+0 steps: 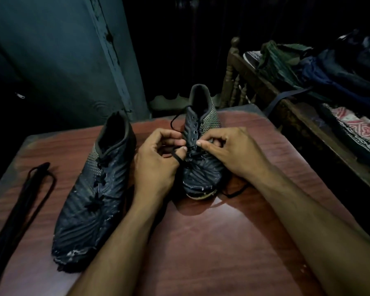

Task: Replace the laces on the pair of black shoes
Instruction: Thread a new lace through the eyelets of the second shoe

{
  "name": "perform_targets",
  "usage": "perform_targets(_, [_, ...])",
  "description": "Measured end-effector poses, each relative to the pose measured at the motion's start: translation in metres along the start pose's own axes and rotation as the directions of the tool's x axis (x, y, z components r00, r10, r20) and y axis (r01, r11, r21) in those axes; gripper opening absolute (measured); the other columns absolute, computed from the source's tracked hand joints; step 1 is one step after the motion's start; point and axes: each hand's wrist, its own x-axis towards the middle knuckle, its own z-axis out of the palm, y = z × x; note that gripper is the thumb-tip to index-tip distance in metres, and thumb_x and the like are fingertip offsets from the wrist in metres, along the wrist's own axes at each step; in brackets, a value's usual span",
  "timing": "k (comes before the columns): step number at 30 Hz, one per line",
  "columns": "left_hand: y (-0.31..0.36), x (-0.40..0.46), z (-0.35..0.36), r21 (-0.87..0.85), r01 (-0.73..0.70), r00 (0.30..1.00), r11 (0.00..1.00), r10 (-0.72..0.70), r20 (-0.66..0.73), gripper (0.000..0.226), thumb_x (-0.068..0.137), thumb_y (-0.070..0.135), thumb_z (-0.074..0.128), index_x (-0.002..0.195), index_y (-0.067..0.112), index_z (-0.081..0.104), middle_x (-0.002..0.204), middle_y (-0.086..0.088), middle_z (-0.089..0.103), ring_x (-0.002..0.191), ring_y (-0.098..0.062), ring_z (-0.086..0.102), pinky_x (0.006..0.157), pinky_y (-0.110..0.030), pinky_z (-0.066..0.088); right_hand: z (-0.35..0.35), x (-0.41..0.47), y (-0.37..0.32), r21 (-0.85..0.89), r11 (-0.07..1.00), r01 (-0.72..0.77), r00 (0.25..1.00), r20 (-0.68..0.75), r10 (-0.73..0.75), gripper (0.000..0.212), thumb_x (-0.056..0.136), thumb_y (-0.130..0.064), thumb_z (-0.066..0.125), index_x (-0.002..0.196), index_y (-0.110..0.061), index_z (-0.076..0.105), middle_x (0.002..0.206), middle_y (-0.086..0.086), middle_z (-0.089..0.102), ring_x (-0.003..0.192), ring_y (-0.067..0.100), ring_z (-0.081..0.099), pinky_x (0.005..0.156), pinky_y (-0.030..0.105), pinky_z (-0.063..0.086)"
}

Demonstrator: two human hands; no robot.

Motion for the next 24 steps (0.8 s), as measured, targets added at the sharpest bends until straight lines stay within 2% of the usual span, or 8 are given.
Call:
perform_targets(3, [0.0027, -0.0025, -0.0005, 0.045, -0.02, 1.0, 0.999, 0.019, 0.011, 0.027, 0.081, 0.0, 0.078, 0.092, 0.023, 0.069, 0.088, 0.006, 0.075, 0.081, -0.004, 0.07, 0.072, -0.015, 0.053, 0.0002, -0.0008, -0.0014, -0.042, 0.999, 0.031, 1.0, -0.002, -0.031, 0.006, 0.09, -0.03, 0.074, 0.095, -0.031, 0.077, 0.061, -0.014, 0.058, 0.057, 0.0, 0.053, 0.057, 0.024, 0.043])
perform_targets(6, [0.0028, -0.0032, -0.0011, 0.103, -0.039, 0.999, 0.994, 0.038, 0.01, 0.026, 0.08, 0.002, 0.078, 0.09, 0.024, 0.069, 0.087, 0.01, 0.074, 0.079, -0.002, 0.069, 0.074, -0.02, 0.054, 0.0012, -0.0002, -0.0037, -0.055, 0.998, 0.025, 1.0, 0.015, -0.025, 0.014, 0.088, -0.025, 0.075, 0.099, -0.033, 0.077, 0.062, -0.011, 0.058, 0.056, 0.002, 0.052, 0.057, 0.023, 0.044])
perform_targets(10, [0.0043, -0.0053, -0.0001, 0.163, -0.062, 0.998, 0.985, 0.064, -0.01, 0.023, 0.079, 0.005, 0.078, 0.088, 0.024, 0.068, 0.085, 0.012, 0.073, 0.074, 0.0, 0.067, 0.074, -0.03, 0.057, -0.0001, 0.0, -0.0071, -0.014, 1.0, -0.006, 0.999, 0.036, 0.006, 0.014, 0.086, -0.022, 0.077, 0.095, -0.033, 0.078, 0.057, -0.009, 0.054, 0.053, 0.003, 0.051, 0.055, 0.017, 0.038])
perform_targets(14, [0.008, -0.007, -0.0022, 0.192, -0.069, 0.996, 0.979, 0.079, -0.048, 0.021, 0.079, 0.006, 0.077, 0.085, 0.023, 0.066, 0.082, 0.012, 0.071, 0.066, 0.003, 0.065, 0.067, -0.027, 0.055, -0.0006, 0.0005, -0.0084, -0.011, 1.0, -0.026, 0.997, 0.074, 0.027, 0.005, 0.087, -0.029, 0.077, 0.089, -0.033, 0.078, 0.053, -0.011, 0.051, 0.051, 0.002, 0.049, 0.052, 0.013, 0.033])
perform_targets(18, [0.0082, -0.0063, -0.0024, 0.217, -0.06, 0.997, 0.974, 0.067, -0.024, 0.021, 0.079, 0.008, 0.079, 0.086, 0.023, 0.066, 0.083, 0.014, 0.071, 0.066, 0.003, 0.065, 0.062, -0.017, 0.049, -0.0006, 0.0025, -0.0057, -0.02, 1.0, -0.02, 0.993, 0.116, 0.022, 0.005, 0.089, -0.032, 0.075, 0.087, -0.036, 0.077, 0.057, -0.02, 0.056, 0.053, 0.0, 0.051, 0.054, 0.018, 0.035])
perform_targets(20, [0.0085, -0.0061, -0.0019, 0.213, -0.054, 0.998, 0.975, 0.06, -0.022, 0.021, 0.08, 0.007, 0.079, 0.085, 0.022, 0.066, 0.082, 0.013, 0.071, 0.068, 0.004, 0.064, 0.062, -0.014, 0.047, 0.0, 0.0033, -0.004, -0.011, 1.0, -0.02, 0.992, 0.126, 0.021, 0.009, 0.09, -0.032, 0.075, 0.085, -0.04, 0.075, 0.059, -0.018, 0.057, 0.054, 0.0, 0.051, 0.055, 0.024, 0.039])
perform_targets(24, [0.0076, -0.007, -0.0027, 0.23, -0.066, 0.997, 0.971, 0.074, -0.029, 0.021, 0.079, 0.011, 0.078, 0.083, 0.026, 0.065, 0.085, 0.015, 0.071, 0.081, 0.002, 0.066, 0.072, -0.023, 0.053, 0.0019, 0.0032, -0.0023, 0.023, 0.999, -0.03, 0.992, 0.126, 0.027, 0.013, 0.09, -0.031, 0.073, 0.086, -0.044, 0.072, 0.06, -0.014, 0.058, 0.055, 0.001, 0.051, 0.06, 0.028, 0.045])
